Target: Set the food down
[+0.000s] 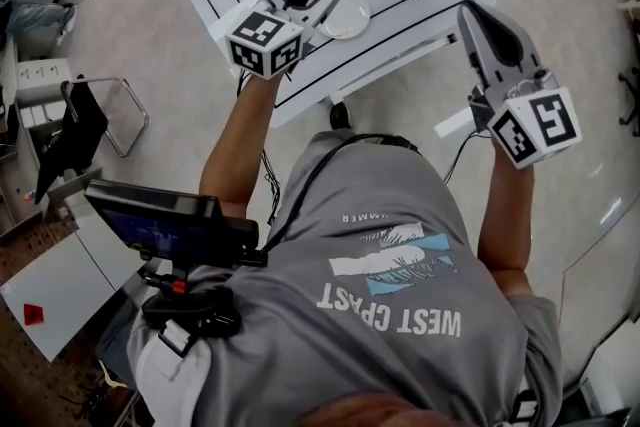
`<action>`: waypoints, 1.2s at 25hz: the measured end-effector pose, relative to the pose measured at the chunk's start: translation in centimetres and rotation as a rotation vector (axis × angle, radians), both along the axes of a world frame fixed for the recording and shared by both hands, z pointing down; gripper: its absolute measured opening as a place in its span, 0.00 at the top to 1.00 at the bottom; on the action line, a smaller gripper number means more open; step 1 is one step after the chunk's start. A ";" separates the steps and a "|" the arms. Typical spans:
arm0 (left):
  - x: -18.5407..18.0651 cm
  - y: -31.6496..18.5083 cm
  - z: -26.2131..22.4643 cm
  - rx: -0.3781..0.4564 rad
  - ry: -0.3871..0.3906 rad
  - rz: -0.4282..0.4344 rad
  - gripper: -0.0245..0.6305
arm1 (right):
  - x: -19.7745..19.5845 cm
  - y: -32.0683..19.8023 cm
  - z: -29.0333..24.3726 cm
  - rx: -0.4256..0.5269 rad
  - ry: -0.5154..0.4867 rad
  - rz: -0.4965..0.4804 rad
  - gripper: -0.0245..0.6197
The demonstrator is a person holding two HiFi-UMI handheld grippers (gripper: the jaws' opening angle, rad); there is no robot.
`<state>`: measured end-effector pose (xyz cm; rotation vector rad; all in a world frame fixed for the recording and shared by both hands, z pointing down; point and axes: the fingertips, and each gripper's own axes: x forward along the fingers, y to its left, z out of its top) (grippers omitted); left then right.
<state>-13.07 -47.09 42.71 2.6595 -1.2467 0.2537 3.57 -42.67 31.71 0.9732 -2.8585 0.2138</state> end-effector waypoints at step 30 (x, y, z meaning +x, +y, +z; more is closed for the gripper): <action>-1.2 -4.4 17.5 -0.369 -0.151 0.043 0.81 | 1.7 1.1 1.6 -0.048 0.028 0.120 0.95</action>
